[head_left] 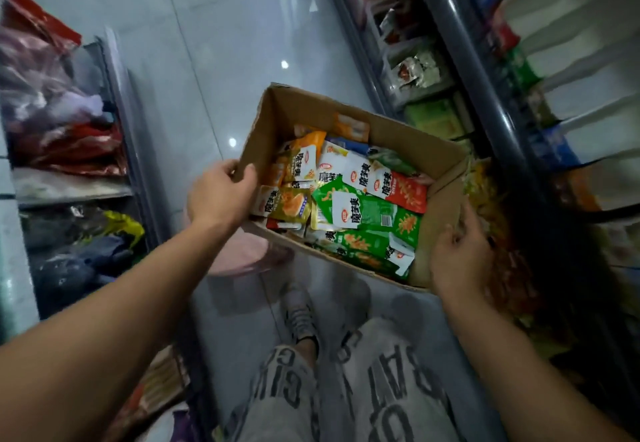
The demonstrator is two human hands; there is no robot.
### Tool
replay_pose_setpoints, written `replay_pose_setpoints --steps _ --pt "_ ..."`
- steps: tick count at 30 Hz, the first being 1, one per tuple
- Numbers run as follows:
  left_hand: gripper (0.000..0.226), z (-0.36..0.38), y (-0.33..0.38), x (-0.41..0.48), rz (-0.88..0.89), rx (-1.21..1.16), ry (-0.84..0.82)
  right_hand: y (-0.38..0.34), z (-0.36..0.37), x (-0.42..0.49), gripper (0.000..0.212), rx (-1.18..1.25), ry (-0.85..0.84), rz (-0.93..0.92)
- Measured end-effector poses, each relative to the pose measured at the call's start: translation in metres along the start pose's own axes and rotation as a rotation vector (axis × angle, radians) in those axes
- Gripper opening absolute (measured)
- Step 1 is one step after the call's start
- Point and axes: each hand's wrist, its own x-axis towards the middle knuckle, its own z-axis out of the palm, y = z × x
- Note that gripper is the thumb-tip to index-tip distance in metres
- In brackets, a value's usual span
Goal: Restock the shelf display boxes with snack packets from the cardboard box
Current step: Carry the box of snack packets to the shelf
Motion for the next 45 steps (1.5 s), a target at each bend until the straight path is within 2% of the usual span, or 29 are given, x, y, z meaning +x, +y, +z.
replay_pose_setpoints --steps 5,11,19,26,29,31,35,39,41,45 --pt "0.052 0.014 0.064 0.076 0.072 0.028 -0.082 -0.019 0.012 0.051 0.052 0.032 0.022 0.112" --pt "0.037 0.044 0.113 0.138 0.136 0.138 -0.116 -0.029 0.031 0.106 0.053 0.027 0.066 0.152" --pt "0.041 0.059 0.141 0.204 0.223 0.231 -0.167 -0.038 0.067 0.117 0.056 0.083 0.137 0.285" --pt "0.035 0.076 0.17 0.269 0.383 0.308 -0.31 -0.047 0.112 0.118 0.056 0.176 0.306 0.395" --pt "0.032 0.091 0.177 0.296 0.447 0.325 -0.389 -0.058 0.144 0.116 0.051 0.131 0.446 0.452" --pt "0.032 0.104 0.183 0.315 0.515 0.322 -0.429 -0.064 0.162 0.117 0.057 0.111 0.532 0.471" --pt "0.035 0.13 0.173 0.345 0.627 0.354 -0.498 -0.061 0.198 0.109 0.055 0.008 0.54 0.617" --pt "0.038 0.148 0.143 0.359 0.688 0.342 -0.52 -0.052 0.232 0.091 0.062 -0.01 0.625 0.578" --pt "0.039 0.161 0.12 0.363 0.718 0.329 -0.502 -0.038 0.25 0.083 0.057 0.019 0.647 0.577" --pt "0.035 0.196 0.08 0.366 0.771 0.391 -0.479 -0.004 0.283 0.074 0.053 0.108 0.544 0.734"
